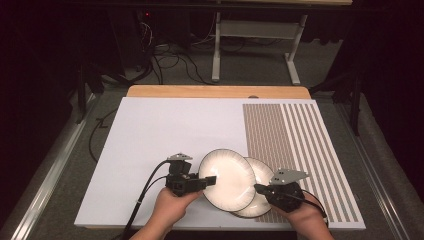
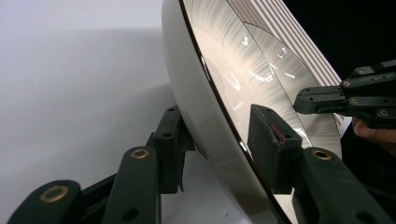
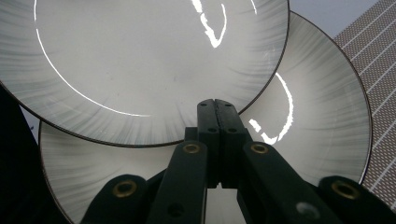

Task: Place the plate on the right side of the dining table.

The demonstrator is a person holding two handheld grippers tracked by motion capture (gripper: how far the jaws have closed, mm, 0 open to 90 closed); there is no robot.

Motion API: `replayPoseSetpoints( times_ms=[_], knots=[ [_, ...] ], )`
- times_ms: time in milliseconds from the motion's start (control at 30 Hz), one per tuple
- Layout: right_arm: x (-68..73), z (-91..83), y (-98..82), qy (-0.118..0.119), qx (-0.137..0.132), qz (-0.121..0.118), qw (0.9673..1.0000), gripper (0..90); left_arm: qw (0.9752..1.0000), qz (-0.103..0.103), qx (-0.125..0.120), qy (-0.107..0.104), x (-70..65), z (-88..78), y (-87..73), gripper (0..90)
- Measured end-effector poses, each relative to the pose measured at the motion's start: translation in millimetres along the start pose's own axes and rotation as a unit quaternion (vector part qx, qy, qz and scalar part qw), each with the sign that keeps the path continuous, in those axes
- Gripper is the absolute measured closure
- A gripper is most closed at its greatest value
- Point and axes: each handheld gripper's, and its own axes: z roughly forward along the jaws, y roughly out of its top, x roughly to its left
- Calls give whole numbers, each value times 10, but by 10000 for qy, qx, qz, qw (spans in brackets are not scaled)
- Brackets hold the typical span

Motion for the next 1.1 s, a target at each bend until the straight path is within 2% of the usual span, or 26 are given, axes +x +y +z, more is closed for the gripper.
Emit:
replayPoseSetpoints(
  times_ms=[133,433,633,867,1100],
  knots=[
    [2,-18,5,-8,-59,-17,10000,900,9999,63,-36,116,-7,-3,-6,632],
    [1,-42,0,-49,-47,24,10000,900,9999,60,-131,87,-17,-10,-9,660],
    [1,-48,1,-49,-68,-12,10000,900,9997,19,-262,25,-1,-30,-19,676],
    [-21,-88,-4,-53,-230,13,9997,900,9989,9,-465,-100,-11,-92,-24,714],
    [-39,-123,-8,-108,-346,75,9993,899,9972,39,-724,-200,-23,-161,-29,752]
  ],
)
